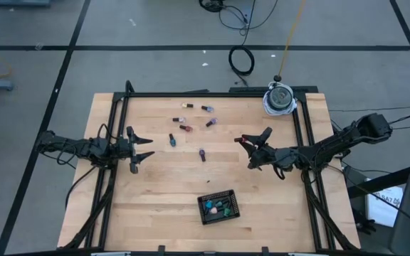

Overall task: Pick & Place Nail Polish
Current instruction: Put the pink nail polish bottle into the black bin

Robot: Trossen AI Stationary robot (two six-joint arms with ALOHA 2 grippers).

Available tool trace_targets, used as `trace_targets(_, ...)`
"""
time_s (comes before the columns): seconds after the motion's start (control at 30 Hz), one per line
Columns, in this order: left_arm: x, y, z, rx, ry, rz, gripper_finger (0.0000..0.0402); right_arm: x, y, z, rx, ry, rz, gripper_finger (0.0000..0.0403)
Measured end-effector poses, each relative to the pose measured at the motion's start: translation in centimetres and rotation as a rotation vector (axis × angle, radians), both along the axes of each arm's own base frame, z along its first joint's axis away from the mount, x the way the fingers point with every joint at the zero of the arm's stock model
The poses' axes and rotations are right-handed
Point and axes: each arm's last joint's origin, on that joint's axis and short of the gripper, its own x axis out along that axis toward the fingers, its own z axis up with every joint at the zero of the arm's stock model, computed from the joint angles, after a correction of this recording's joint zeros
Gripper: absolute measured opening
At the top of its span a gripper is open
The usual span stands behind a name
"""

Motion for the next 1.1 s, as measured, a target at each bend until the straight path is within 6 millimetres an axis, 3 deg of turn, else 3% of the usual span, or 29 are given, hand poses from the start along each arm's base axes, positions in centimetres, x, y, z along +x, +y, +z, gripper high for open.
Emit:
trace_targets(0.33,0.0,0.0,0.0,0.0,0.0,0.0,0.0214,0.1,0.0,0.1,0.065,-0.052,0.011,0.0108)
trace_targets(0.5,0.0,0.0,0.0,0.0,0.0,0.0,0.0214,0.4,-0.8,0.1,0.225,-0.134,0.054,0.0108)
trace_targets(0.87,0.0,0.0,0.0,0.0,0.0,0.0,0.0214,0.6,-4.2,-0.5,0.644,-0.367,-0.103,0.0108)
trace_targets(1.1,0.0,0.0,0.0,0.0,0.0,0.0,0.0214,0.8,-5.6,-0.5,0.924,-0.38,0.077,0.0108)
